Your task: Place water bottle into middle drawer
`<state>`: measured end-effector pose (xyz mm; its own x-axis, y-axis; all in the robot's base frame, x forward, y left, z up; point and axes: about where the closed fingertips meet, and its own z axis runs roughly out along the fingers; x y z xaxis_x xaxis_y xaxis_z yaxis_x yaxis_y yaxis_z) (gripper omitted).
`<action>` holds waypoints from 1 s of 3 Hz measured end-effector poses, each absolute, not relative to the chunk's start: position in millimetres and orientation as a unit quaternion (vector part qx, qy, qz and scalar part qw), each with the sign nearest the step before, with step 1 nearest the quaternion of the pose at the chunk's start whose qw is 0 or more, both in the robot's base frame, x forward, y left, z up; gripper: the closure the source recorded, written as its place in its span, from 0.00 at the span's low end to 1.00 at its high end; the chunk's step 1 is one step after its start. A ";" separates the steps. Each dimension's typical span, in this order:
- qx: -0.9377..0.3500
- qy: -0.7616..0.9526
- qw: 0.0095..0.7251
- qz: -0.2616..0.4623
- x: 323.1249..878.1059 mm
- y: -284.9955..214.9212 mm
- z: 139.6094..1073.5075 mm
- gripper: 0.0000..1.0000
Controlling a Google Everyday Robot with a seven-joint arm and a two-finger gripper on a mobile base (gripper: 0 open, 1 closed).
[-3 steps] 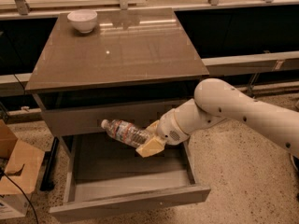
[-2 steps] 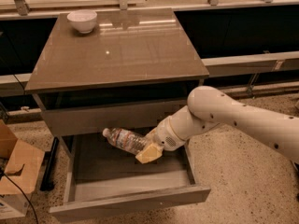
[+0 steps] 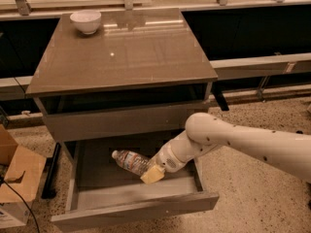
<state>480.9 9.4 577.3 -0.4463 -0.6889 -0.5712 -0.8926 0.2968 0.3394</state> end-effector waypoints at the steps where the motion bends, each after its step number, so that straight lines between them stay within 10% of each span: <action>1: -0.479 0.805 0.150 0.317 488.8 13.7 532.6 0.58; 3: -0.451 0.832 0.106 0.306 502.2 21.6 446.8 0.31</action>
Offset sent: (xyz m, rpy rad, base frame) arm 0.0293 0.0134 -0.1417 -0.0619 0.1221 -0.1160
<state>502.2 21.6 446.8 -0.5706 -0.6852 -0.4526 -0.8151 0.4054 0.4138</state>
